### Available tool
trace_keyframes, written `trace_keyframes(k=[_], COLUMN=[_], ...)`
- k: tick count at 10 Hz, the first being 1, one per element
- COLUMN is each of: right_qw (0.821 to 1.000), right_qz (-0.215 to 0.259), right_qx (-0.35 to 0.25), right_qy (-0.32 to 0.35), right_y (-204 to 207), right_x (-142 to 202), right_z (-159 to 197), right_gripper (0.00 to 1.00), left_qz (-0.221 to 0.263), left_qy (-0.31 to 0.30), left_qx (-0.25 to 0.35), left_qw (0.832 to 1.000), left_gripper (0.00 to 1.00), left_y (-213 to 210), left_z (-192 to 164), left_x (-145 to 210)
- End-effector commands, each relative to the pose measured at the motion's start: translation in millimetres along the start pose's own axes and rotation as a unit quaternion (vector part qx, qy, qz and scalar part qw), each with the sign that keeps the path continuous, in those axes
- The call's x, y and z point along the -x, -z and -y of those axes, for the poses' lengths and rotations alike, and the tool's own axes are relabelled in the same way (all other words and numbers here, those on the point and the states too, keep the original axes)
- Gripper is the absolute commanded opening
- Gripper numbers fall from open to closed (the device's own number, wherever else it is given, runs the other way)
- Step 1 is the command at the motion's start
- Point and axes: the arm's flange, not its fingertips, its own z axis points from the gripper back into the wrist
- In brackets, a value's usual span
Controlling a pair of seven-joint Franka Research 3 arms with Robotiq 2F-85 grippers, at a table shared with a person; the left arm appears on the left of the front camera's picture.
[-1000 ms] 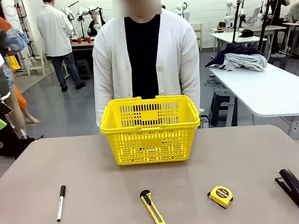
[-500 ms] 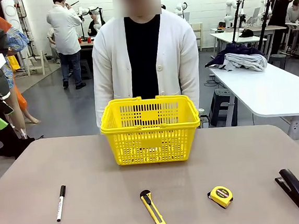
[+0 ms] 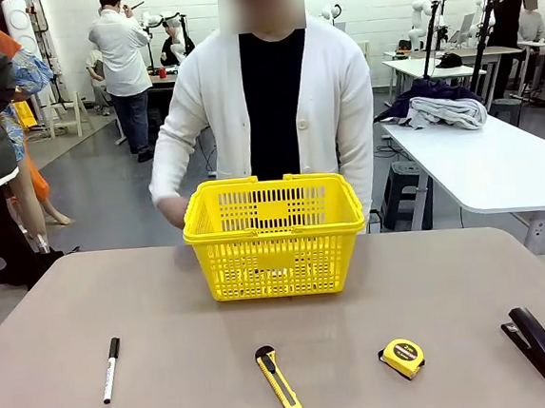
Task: Place the items the person wants into the basket.
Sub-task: Pick up the item the person points to and place it in the Market Basket.
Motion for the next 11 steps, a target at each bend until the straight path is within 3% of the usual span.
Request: trace_keyframes(k=[1,3,5,11], right_qw=[1.0,1.0,1.0,1.0], right_qz=[0.008,0.008,0.008,0.008], right_qx=[-0.008,-0.008,-0.008,-0.008], right_qy=[-0.007,-0.007,-0.007,-0.007], right_y=[2,2,2,2], right_x=[1,1,1,1], right_z=[0,0,0,0], right_gripper=[1.0,1.0,1.0,1.0], left_qz=[0.058,0.091,0.109,0.095], left_qy=[-0.003,-0.018,-0.026,-0.038], left_qx=[-0.009,-0.052,-0.056,-0.056], left_qw=[0.998,0.994,0.992,0.993], left_gripper=[1.0,1.0,1.0,1.0], left_y=[-24,-34,-34,-41], left_z=[-9,1,6,4], left_x=[25,51,61,66])
